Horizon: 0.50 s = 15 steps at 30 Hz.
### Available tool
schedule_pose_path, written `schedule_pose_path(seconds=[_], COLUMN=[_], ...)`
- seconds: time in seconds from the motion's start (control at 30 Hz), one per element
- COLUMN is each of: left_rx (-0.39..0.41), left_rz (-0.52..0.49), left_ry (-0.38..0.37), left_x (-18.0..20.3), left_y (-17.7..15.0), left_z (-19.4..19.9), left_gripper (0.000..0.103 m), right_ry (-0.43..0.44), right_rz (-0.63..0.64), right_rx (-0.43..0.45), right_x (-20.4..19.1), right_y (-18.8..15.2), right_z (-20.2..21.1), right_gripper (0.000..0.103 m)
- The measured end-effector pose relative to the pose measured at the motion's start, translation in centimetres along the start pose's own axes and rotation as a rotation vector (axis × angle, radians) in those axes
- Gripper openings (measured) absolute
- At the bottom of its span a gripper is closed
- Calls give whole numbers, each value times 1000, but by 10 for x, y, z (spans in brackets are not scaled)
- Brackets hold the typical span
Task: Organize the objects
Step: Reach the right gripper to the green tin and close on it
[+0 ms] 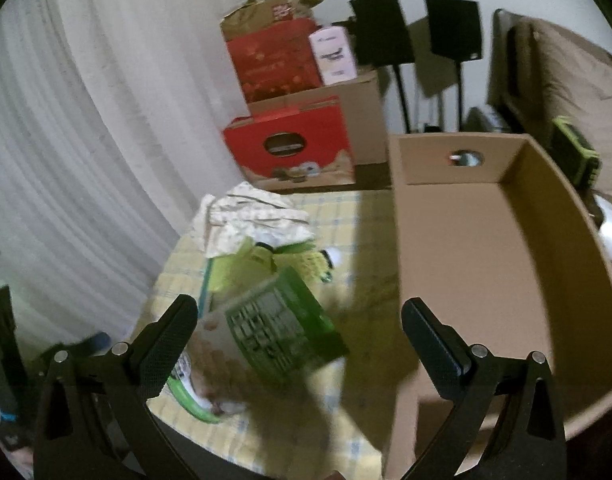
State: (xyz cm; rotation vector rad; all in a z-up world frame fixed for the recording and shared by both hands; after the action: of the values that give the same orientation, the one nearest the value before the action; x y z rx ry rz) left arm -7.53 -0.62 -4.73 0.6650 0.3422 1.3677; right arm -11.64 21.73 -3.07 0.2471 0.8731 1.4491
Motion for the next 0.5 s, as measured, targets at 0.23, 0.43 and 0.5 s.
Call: schedule_pose_path(seconds=[0.23, 0.43, 0.5], left_rx=[-12, -15, -16], left_rz=[60, 80, 78], left_ry=[-95, -139, -141], left_x=[-1, 5, 8], left_y=[-3, -3, -3], left_z=[-10, -14, -16], left_gripper=[93, 79, 72], right_ry=[34, 43, 52], right_rz=[43, 41, 32], right_rx=[-54, -123, -134], right_x=[-2, 5, 8], right_y=[8, 6, 7], right_z=[-29, -55, -60], right_gripper=[81, 69, 65])
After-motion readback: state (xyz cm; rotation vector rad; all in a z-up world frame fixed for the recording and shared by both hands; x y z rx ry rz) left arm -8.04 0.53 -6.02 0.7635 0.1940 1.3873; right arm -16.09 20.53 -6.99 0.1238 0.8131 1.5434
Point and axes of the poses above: each gripper's, at about its wrist camera, not at the fingertips, and z roughly against the way its jaws point, x to its right, y to its top, the point moved 2 cm from there along -z, roughly the way its jaws point, and after that the axes turned 7 degrees about -z, right-handed, at the moved point
